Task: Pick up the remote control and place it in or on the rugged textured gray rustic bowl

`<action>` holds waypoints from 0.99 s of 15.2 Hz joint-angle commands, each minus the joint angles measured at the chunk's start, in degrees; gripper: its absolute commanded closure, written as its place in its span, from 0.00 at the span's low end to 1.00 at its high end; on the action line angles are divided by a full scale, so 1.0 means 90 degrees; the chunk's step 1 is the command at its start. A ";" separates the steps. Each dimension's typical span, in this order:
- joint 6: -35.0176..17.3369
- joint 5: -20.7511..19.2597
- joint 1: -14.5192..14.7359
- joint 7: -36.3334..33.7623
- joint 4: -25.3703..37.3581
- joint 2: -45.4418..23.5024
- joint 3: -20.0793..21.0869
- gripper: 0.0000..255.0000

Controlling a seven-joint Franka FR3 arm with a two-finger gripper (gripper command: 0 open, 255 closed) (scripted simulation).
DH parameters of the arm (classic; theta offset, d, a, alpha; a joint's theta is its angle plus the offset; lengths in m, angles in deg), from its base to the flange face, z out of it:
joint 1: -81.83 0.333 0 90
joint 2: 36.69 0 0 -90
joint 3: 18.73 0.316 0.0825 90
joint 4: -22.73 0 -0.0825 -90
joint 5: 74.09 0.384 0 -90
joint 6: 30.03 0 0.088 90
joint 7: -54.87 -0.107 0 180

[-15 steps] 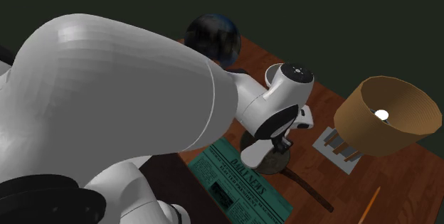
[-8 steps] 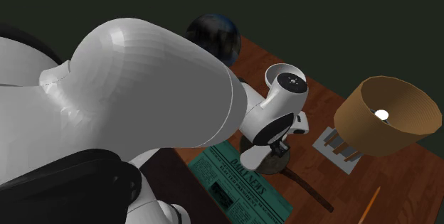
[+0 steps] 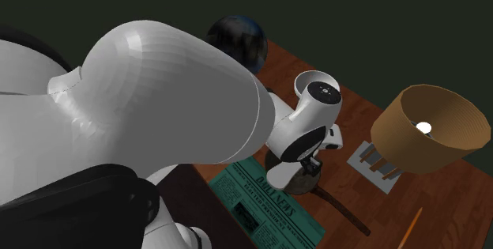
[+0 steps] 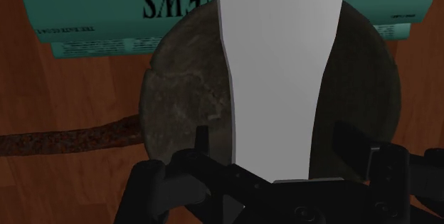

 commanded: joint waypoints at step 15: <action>0.0984 0.0018 0.0011 0.0007 0.0273 0.0712 0.0018 0.00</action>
